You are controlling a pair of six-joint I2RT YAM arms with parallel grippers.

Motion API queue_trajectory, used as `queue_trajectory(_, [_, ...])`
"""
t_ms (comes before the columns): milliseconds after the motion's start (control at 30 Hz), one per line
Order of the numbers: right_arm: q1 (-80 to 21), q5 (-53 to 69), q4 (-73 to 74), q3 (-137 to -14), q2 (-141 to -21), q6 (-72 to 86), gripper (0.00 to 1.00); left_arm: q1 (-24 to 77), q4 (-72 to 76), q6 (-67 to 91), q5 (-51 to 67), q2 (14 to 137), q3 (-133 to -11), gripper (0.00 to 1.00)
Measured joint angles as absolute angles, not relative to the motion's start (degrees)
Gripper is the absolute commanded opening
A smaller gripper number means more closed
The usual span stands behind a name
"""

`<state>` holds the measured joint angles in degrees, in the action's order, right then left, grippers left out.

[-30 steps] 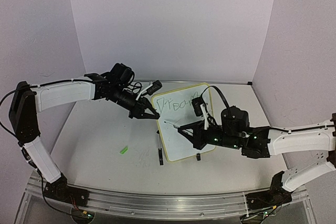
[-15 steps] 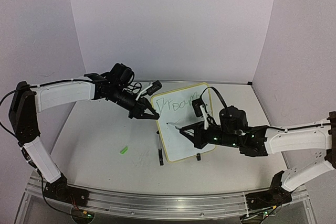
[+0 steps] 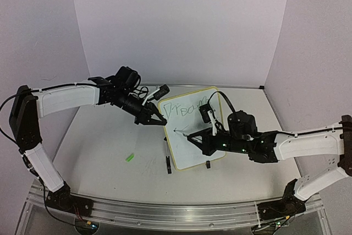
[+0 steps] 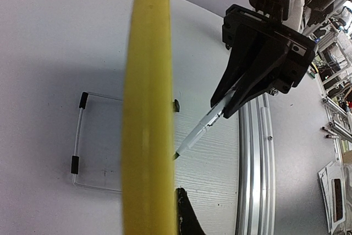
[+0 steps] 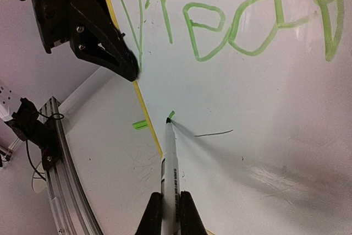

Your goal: Write a sentence on the whiteboard

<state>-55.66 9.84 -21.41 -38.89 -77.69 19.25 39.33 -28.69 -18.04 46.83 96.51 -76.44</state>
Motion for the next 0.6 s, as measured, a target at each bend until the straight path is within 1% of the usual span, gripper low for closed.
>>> queue_trajectory(600, [-55.66,10.36,-20.3,-38.22,-77.7,19.59,0.0,39.33,-28.73,-18.04,46.83,96.51,-76.44,0.0])
